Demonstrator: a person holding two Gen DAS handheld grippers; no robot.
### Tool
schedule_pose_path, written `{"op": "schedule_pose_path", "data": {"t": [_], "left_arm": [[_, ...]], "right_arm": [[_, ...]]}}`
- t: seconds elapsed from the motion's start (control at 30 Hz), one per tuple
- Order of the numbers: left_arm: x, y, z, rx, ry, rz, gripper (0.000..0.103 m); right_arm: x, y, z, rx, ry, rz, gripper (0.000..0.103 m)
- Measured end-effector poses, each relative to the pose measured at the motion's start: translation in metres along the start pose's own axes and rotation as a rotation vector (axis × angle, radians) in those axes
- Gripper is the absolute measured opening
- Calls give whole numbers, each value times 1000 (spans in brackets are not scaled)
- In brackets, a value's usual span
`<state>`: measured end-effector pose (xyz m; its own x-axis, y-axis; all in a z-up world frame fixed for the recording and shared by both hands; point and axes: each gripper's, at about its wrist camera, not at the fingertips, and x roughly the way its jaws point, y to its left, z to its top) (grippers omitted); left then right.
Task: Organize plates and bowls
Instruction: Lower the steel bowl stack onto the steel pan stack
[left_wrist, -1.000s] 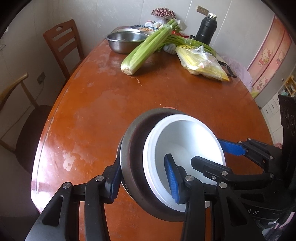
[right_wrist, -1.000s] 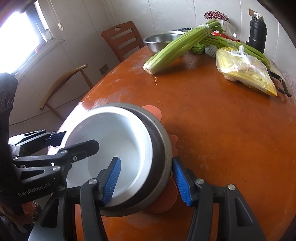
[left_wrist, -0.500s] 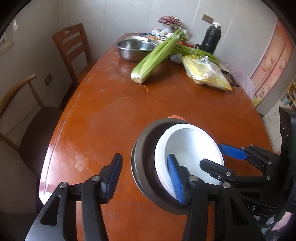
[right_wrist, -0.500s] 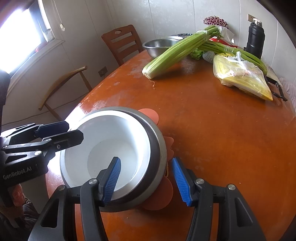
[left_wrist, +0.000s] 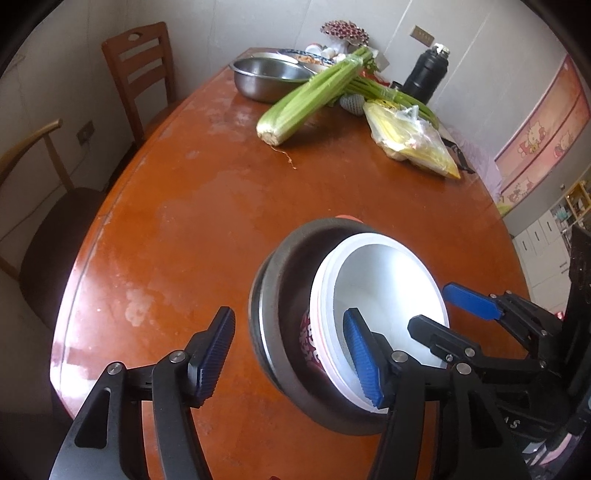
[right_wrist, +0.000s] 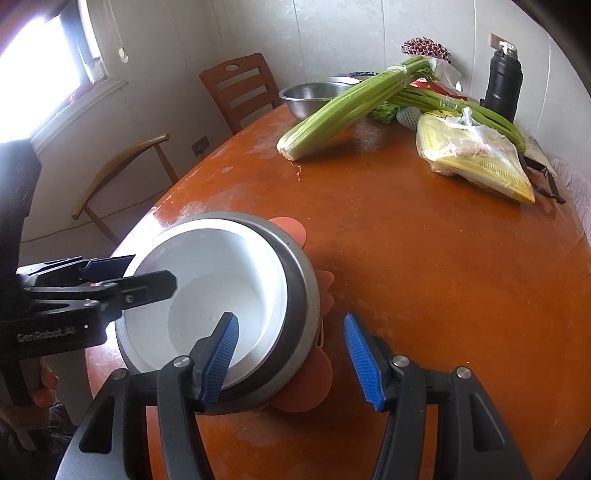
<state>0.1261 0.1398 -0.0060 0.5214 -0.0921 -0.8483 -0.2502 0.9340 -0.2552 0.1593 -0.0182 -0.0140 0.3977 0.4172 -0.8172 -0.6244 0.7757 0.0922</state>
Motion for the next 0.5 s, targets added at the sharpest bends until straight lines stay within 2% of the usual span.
{"op": "schedule_pose_path", "data": {"t": [0.37,0.5], "left_arm": [[24,-11,2,26,58,10,63],[25,-16,2,46,54,17,63]], "right_arm": [[7,17,-3,-85,15,-63,60],[10,15,-3,-84,16,-74,60]]}}
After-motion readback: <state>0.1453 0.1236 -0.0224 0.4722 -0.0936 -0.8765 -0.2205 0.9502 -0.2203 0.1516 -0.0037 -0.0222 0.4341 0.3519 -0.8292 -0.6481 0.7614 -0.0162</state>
